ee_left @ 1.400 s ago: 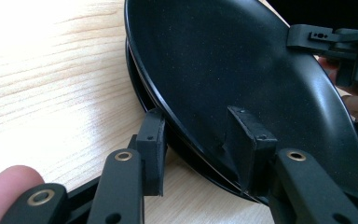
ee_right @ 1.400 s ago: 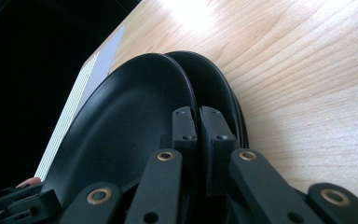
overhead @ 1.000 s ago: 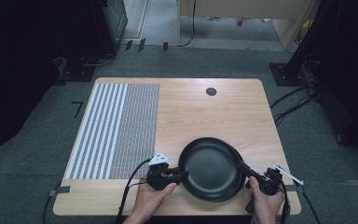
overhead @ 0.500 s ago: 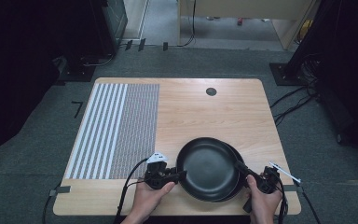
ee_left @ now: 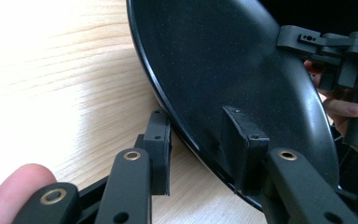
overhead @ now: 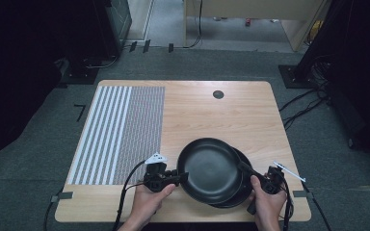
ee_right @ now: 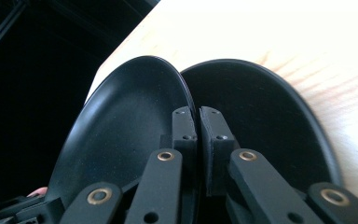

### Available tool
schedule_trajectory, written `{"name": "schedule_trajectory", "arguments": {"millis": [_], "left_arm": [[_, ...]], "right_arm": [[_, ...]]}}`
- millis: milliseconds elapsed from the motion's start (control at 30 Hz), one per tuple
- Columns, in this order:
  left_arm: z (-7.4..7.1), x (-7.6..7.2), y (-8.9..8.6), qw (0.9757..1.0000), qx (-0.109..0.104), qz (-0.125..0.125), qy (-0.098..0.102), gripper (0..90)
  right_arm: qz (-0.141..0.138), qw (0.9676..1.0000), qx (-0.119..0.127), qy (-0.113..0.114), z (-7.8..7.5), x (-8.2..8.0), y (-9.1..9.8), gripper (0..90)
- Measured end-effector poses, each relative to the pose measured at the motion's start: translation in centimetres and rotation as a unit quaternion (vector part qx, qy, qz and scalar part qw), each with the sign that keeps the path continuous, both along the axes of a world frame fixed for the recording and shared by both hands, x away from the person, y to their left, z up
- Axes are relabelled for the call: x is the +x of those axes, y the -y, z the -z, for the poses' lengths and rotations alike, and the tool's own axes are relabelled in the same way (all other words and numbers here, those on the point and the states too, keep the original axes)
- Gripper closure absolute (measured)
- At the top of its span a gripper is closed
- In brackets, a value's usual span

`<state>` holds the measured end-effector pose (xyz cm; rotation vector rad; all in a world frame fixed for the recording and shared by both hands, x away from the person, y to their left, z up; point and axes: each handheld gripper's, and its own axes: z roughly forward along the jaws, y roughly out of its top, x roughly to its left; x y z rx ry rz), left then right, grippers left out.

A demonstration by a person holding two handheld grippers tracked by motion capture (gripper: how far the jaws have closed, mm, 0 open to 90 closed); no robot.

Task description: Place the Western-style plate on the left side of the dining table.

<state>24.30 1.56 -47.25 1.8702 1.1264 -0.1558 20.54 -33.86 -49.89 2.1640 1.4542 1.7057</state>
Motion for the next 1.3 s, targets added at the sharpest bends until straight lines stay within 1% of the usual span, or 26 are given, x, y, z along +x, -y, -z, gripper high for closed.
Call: {"name": "schedule_trajectory", "arguments": {"millis": [33,133,333,500,600,700,867,1033,1100,1133,1300], "left_arm": [[-0.1,0.1,-0.3,1.0000,-0.003,-0.002,-0.004,65.3],[-0.6,0.2,-1.0,0.9999,-0.005,-0.010,-0.004,65.7],[-1.8,0.5,-2.8,0.9996,-0.008,-0.028,0.004,66.1],[-2.7,0.9,-4.6,0.9986,-0.015,-0.050,0.009,66.6],[-3.3,1.0,-5.8,0.9979,-0.016,-0.061,0.012,66.9],[-3.7,1.2,-7.0,0.9971,-0.015,-0.073,0.015,66.9],[-4.3,1.6,-9.0,0.9959,-0.016,-0.088,0.009,67.1],[-5.0,1.7,-11.1,0.9945,-0.011,-0.103,0.014,67.3],[-5.1,1.7,-12.1,0.9935,-0.011,-0.113,0.015,67.4],[-5.1,1.7,-12.4,0.9931,-0.012,-0.116,0.015,67.5],[-5.0,1.8,-14.5,0.9909,-0.012,-0.133,0.012,67.5]], "right_arm": [[-0.001,1.0000,-0.001,0.001,-0.1,0.2,-0.2,86.0],[-0.007,1.0000,-0.002,0.003,-0.6,0.6,-0.9,86.0],[-0.019,0.9997,-0.005,0.011,-1.8,1.8,-2.6,86.1],[-0.033,0.9992,-0.011,0.018,-3.0,3.1,-4.3,86.1],[-0.044,0.9987,-0.011,0.020,-3.8,4.1,-5.7,86.0],[-0.054,0.9982,-0.012,0.023,-4.2,5.0,-6.7,86.0],[-0.069,0.9973,-0.009,0.021,-4.6,6.3,-8.8,86.0],[-0.084,0.9963,-0.004,0.020,-5.0,7.5,-10.9,85.9],[-0.088,0.9960,-0.004,0.020,-5.0,7.8,-11.7,85.8],[-0.092,0.9956,-0.004,0.020,-5.1,8.1,-12.4,85.8],[-0.104,0.9944,-0.007,0.020,-5.2,9.1,-14.6,85.8]]}}
